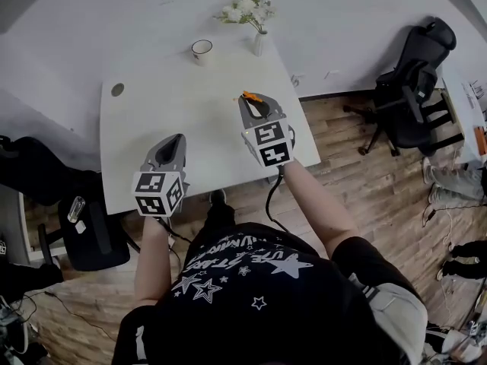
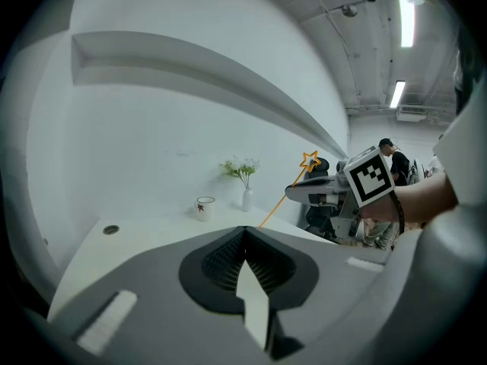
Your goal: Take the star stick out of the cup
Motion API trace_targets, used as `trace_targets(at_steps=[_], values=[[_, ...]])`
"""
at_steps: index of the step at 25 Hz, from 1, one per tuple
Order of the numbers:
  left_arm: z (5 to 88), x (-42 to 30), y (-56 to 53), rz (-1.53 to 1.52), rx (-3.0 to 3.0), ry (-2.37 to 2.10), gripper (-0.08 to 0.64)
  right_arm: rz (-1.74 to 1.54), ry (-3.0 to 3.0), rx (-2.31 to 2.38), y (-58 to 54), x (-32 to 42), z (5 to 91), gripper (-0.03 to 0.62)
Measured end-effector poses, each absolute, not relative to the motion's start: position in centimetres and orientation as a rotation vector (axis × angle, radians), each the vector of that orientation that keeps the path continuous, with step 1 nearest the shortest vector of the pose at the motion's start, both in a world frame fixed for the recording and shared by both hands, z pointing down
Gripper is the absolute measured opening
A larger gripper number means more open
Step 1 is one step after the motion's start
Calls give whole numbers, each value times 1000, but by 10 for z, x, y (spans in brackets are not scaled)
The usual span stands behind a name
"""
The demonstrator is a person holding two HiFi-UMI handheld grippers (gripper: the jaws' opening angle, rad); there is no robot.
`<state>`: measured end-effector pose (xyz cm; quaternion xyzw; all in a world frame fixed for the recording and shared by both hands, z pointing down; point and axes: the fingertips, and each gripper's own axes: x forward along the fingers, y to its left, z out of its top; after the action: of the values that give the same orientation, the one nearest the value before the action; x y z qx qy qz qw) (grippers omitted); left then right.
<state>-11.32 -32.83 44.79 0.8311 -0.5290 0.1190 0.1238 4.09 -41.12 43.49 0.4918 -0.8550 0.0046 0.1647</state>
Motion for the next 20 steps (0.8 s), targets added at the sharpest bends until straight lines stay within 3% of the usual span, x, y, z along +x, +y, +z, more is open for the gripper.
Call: trace_targets(at_steps=[20], values=[[459,-94,-221,349,2392,-1542,3,76,-2434,1319,-295,58,461,32]])
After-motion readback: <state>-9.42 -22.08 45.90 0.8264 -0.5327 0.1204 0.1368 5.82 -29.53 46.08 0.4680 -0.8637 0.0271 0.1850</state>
